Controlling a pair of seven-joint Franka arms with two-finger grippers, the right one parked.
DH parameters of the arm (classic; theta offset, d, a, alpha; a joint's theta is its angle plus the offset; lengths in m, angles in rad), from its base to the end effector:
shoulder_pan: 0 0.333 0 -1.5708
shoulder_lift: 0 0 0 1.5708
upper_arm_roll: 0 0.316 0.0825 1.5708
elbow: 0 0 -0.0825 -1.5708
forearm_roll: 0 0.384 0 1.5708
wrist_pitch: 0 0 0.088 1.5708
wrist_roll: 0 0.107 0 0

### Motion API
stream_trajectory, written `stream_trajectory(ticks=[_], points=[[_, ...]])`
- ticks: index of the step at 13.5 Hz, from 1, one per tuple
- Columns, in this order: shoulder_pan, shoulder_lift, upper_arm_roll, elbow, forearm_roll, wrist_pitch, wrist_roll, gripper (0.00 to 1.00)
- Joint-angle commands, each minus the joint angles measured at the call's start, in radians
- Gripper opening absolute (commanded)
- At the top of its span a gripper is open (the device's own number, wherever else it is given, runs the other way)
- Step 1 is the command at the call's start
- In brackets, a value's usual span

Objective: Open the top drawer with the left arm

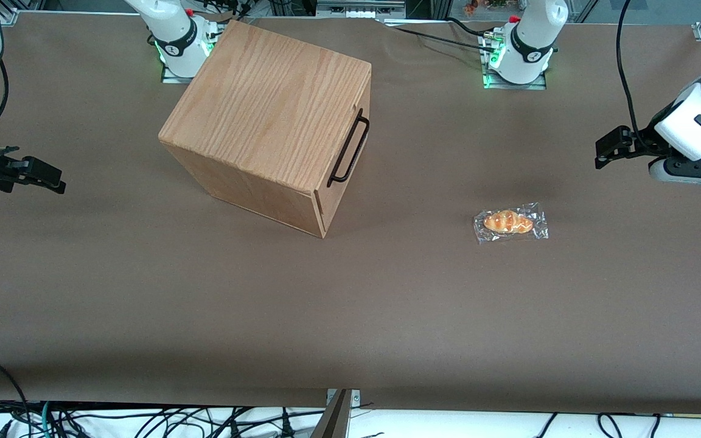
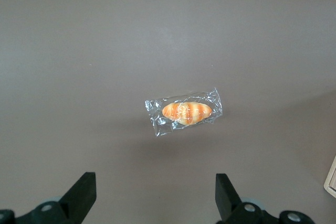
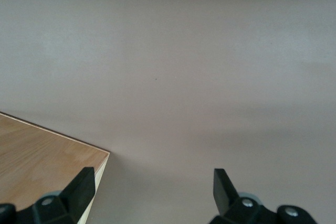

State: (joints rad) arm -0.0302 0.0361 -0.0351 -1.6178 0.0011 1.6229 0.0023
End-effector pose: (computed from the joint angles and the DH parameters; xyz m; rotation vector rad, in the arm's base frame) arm 0.5668 -0.0366 0.5865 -3.1386 0.1062 0.0486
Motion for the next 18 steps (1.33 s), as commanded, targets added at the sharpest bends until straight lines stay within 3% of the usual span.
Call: stream_trajectory(ticks=[1, 18], points=[[0.004, 0.01, -0.008, 0.03, 0.023, -0.028, -0.01, 1.0], [0.004, 0.013, -0.011, 0.026, 0.016, -0.043, 0.001, 1.0]])
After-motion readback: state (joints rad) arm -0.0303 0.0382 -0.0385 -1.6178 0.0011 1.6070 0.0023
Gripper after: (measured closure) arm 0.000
